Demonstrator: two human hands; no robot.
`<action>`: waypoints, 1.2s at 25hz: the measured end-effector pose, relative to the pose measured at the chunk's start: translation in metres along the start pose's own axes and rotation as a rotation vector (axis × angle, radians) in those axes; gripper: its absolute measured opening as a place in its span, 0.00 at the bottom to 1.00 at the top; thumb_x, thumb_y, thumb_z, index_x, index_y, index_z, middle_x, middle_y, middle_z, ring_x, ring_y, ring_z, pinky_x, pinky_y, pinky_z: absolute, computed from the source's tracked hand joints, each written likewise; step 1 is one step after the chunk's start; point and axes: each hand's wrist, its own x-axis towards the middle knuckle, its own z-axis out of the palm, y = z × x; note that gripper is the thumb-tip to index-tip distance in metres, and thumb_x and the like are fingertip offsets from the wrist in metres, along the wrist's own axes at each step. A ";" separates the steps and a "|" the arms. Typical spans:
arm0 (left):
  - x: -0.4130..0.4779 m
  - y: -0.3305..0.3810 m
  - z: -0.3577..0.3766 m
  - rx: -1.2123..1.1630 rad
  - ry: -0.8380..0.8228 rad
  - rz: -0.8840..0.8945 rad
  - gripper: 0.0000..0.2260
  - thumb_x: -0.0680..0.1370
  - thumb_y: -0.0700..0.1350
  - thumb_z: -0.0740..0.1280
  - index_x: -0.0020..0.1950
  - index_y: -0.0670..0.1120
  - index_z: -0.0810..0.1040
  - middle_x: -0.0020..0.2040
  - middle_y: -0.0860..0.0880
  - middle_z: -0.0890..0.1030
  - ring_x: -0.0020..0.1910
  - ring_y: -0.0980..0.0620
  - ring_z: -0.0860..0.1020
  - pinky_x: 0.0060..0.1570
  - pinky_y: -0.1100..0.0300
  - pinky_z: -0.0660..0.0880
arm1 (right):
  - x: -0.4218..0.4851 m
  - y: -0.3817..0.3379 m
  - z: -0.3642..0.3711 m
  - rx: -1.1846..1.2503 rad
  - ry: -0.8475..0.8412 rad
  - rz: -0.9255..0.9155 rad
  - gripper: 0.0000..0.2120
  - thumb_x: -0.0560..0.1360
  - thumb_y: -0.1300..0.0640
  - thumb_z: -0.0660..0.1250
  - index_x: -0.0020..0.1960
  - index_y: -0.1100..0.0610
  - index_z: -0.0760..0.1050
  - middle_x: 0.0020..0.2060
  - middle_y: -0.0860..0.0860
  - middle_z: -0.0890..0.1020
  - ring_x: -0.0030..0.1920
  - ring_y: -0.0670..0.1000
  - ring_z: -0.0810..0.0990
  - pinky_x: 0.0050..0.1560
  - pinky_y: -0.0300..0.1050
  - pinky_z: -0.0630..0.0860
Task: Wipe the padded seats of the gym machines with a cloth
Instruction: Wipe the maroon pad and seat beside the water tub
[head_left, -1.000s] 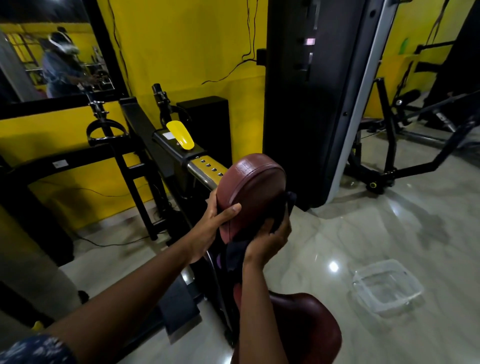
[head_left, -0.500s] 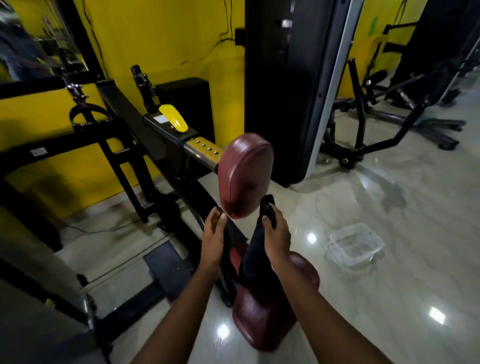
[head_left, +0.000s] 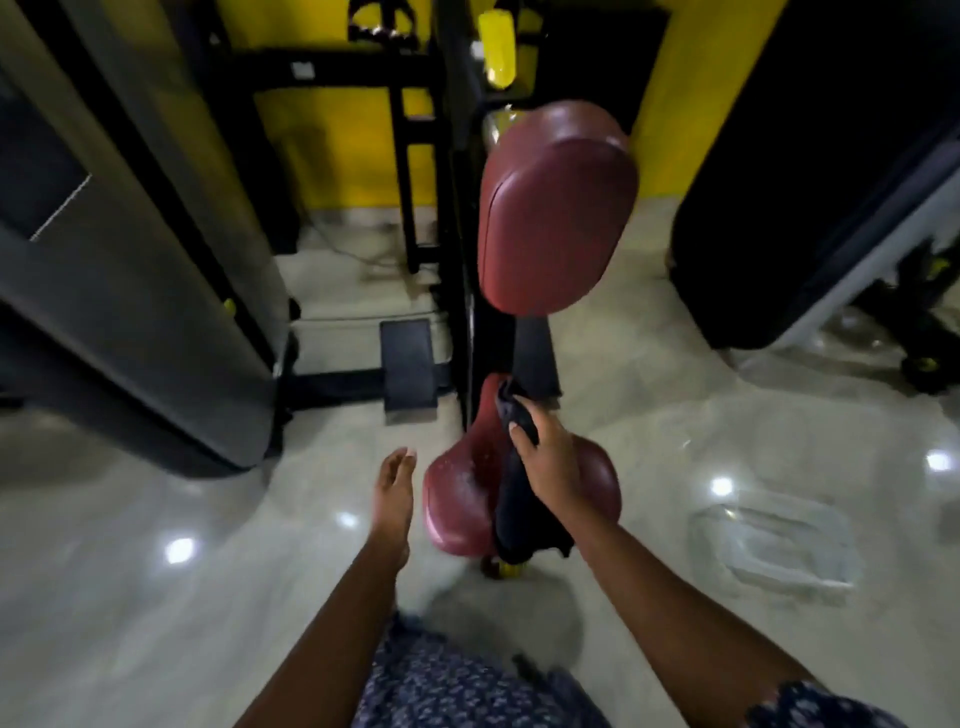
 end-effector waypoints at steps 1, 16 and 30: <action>-0.010 -0.015 -0.002 -0.009 0.053 -0.041 0.15 0.81 0.46 0.60 0.65 0.44 0.71 0.62 0.45 0.74 0.63 0.48 0.71 0.63 0.57 0.65 | -0.003 0.007 0.004 -0.047 -0.056 -0.043 0.20 0.75 0.52 0.62 0.65 0.57 0.73 0.58 0.58 0.79 0.58 0.62 0.77 0.59 0.55 0.73; 0.042 -0.163 0.005 -0.366 0.375 -0.260 0.19 0.82 0.53 0.52 0.69 0.47 0.68 0.67 0.48 0.72 0.61 0.52 0.70 0.60 0.58 0.59 | -0.030 0.089 0.145 -0.590 -0.467 -0.810 0.21 0.66 0.41 0.62 0.58 0.43 0.76 0.65 0.49 0.75 0.67 0.57 0.69 0.65 0.59 0.66; 0.100 -0.162 0.058 -0.150 0.503 -0.196 0.39 0.68 0.76 0.44 0.56 0.51 0.81 0.53 0.44 0.83 0.55 0.43 0.79 0.59 0.47 0.73 | 0.003 0.106 0.136 -0.545 -0.353 -0.916 0.22 0.69 0.48 0.62 0.63 0.39 0.72 0.66 0.54 0.74 0.66 0.58 0.71 0.64 0.61 0.65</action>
